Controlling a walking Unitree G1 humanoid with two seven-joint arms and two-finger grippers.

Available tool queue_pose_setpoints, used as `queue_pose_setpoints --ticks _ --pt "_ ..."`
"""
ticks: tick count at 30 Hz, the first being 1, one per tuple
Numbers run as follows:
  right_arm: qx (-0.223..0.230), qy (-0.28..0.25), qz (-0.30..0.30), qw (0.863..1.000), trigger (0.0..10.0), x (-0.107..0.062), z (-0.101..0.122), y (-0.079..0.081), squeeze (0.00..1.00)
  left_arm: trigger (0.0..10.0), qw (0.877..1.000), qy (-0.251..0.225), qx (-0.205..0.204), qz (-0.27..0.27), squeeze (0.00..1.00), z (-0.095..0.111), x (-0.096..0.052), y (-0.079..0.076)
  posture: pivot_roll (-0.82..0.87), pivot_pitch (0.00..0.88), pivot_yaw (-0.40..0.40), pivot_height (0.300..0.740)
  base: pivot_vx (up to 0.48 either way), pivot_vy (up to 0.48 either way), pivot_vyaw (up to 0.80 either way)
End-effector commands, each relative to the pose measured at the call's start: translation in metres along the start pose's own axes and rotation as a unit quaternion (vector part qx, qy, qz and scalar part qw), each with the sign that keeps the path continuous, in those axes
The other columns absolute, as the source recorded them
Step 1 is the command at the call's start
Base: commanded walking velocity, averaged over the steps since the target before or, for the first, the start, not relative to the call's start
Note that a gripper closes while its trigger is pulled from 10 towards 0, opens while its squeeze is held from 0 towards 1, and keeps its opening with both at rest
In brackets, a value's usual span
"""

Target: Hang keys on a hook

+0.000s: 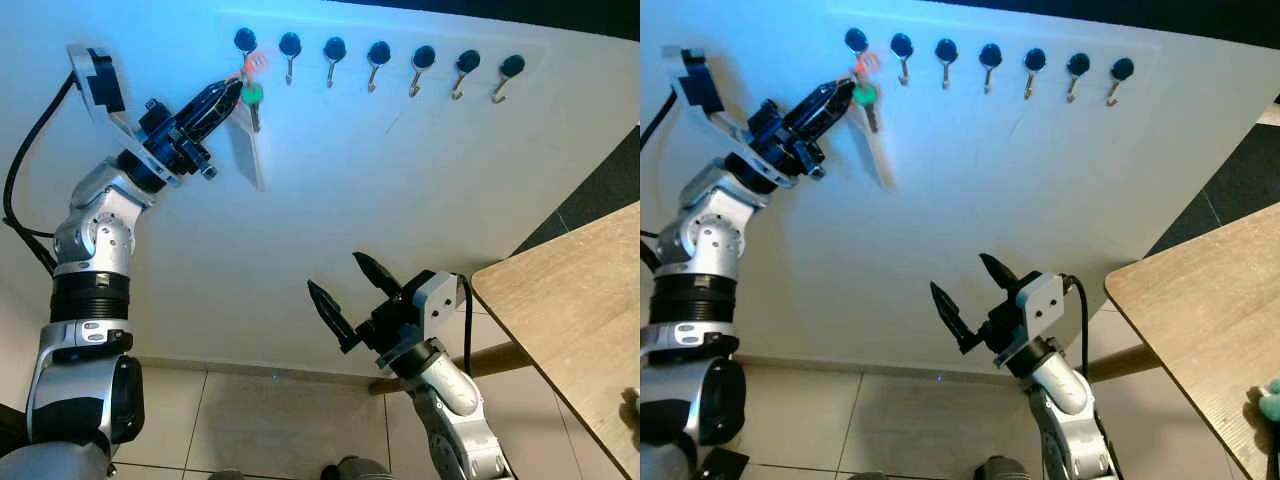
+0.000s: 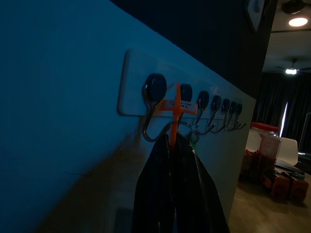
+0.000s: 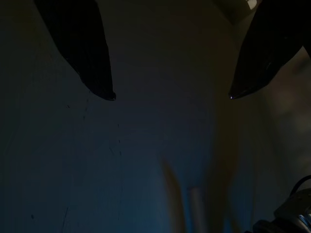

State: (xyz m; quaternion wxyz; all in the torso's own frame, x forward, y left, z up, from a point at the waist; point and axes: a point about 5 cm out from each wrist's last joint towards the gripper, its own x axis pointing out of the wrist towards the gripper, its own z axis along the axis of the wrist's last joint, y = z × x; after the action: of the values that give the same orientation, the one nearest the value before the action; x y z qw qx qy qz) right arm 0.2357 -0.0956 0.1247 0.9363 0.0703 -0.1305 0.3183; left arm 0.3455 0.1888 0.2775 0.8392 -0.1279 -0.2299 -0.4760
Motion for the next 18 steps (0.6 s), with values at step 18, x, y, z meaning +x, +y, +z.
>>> queue_pose_setpoints --ticks 18 --pt "0.002 -0.004 -0.001 1.000 10.0 -0.0006 0.0020 0.0003 0.00 10.0 1.000 -0.006 -0.013 -0.003 0.00 -0.0027 0.0114 0.0006 0.00 0.084 -0.058 0.740 0.000 0.000 0.00"
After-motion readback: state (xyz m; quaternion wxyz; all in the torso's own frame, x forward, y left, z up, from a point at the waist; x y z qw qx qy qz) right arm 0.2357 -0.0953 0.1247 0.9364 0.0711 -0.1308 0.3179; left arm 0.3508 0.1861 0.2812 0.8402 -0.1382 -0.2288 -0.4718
